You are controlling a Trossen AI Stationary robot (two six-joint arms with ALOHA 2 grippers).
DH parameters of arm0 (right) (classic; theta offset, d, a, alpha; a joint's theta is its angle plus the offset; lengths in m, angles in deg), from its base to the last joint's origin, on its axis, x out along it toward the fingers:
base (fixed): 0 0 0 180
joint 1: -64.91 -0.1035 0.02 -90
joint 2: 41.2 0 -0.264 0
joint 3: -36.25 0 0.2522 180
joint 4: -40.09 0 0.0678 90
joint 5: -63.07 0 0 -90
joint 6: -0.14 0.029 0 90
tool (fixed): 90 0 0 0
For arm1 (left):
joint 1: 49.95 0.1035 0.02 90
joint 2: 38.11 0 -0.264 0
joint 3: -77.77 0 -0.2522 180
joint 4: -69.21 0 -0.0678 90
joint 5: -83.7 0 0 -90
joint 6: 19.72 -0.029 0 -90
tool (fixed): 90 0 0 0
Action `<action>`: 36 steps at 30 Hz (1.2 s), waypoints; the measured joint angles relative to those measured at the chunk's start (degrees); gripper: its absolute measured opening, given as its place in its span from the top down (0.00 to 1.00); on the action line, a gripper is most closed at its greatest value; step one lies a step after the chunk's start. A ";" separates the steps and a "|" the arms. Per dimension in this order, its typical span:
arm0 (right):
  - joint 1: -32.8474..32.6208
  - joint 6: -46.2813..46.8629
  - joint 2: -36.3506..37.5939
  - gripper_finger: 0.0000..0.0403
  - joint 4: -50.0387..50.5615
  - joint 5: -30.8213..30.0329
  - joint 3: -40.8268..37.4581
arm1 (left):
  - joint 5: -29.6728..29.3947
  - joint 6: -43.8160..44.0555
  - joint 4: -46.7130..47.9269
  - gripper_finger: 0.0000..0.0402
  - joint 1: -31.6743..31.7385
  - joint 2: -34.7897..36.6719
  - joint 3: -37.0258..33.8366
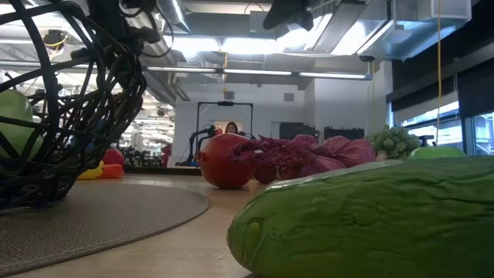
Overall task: Build produce basket
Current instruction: Put the green apple into the black wire basket
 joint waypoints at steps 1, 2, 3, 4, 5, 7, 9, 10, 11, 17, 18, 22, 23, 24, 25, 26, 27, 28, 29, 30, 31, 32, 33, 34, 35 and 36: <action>0.26 -0.41 -0.18 0.98 0.00 0.10 0.00 | 0.77 -0.36 0.00 0.84 0.33 -0.04 0.00; 0.46 -1.40 -0.27 0.97 0.03 0.44 0.00 | 1.28 -0.78 0.02 0.84 0.50 0.00 0.00; 0.64 -2.17 -0.27 0.95 0.01 0.90 0.00 | 1.45 -1.29 0.02 0.84 0.51 0.03 0.00; 0.82 -2.99 -0.27 0.93 -0.03 1.49 0.00 | 1.49 -1.75 0.03 0.84 0.50 0.03 0.00; 0.93 -3.27 -0.27 0.91 -0.23 1.76 0.00 | 1.54 -2.22 0.04 0.84 0.47 0.01 0.00; 0.94 -3.80 -0.27 0.86 -0.40 1.78 0.00 | 1.54 -3.23 0.06 0.84 0.49 0.01 0.00; 0.94 -4.18 -0.27 0.81 -0.39 1.36 0.00 | 1.50 -3.28 0.08 0.84 0.49 0.01 0.00; 0.94 -4.24 -0.27 0.78 -0.36 0.96 0.00 | 1.52 -3.30 0.08 0.84 0.47 0.01 0.00; 0.94 -4.23 -0.41 0.75 -0.36 0.67 0.00 | 1.52 -3.30 0.08 0.84 0.47 0.01 0.00; 1.29 2.04 -0.63 0.60 2.75 -3.06 0.00 | 1.52 -3.35 0.11 0.84 0.47 0.03 0.00; 1.42 3.76 -0.49 0.58 3.62 -3.08 0.00 | 1.50 -3.35 0.11 0.84 0.47 0.03 0.00; 1.66 8.89 0.00 0.54 6.11 -1.38 0.00 | 1.13 -3.37 0.11 0.84 0.47 0.03 0.00; 1.64 10.44 0.03 0.54 6.73 -0.16 0.00 | 1.10 -3.40 0.10 0.84 0.47 0.03 0.00; 1.64 12.36 0.03 0.54 6.82 1.07 0.00 | 1.12 -3.91 0.10 0.84 0.47 0.03 0.00; 1.64 14.06 0.03 0.54 6.78 2.32 0.00 | 1.48 -5.87 0.12 0.84 0.47 0.03 0.00; 1.61 15.16 0.03 0.54 6.84 3.33 0.00 | 2.25 -9.06 0.13 0.84 0.47 0.03 0.00; 1.57 16.25 0.03 0.54 6.92 4.05 0.00 | 3.65 -12.52 0.13 0.84 0.47 0.03 0.00; 1.53 17.56 0.03 0.54 7.15 4.45 0.00 | 5.48 -15.66 0.13 0.84 0.47 0.03 0.00; 1.53 18.95 0.03 0.55 7.66 4.47 0.00 | 7.26 -17.97 0.12 0.84 0.47 0.03 0.00; 1.53 20.50 0.03 0.55 8.36 4.41 0.00 | 8.70 -19.53 0.08 0.84 0.45 0.03 0.00; 1.53 22.07 0.03 0.55 8.98 4.02 0.00 | 9.49 -20.65 0.11 0.84 0.43 0.03 0.00; 1.60 23.65 0.03 0.55 10.08 3.25 0.00 | 9.98 -21.78 0.11 0.84 0.44 0.03 0.00; 1.64 25.15 0.03 0.55 11.84 2.12 0.00 | 10.30 -22.85 0.11 0.84 0.47 0.03 0.00; 1.64 26.59 0.03 0.55 14.18 0.38 0.00 | 10.39 -23.87 0.11 0.84 0.47 0.03 0.00; 1.64 28.15 0.03 0.55 16.50 -1.52 0.00 | 10.37 -24.70 0.13 0.84 0.47 0.03 0.00; 1.66 29.49 0.03 0.55 19.03 -3.55 0.00 | 10.43 -25.72 0.16 0.84 0.47 0.03 0.00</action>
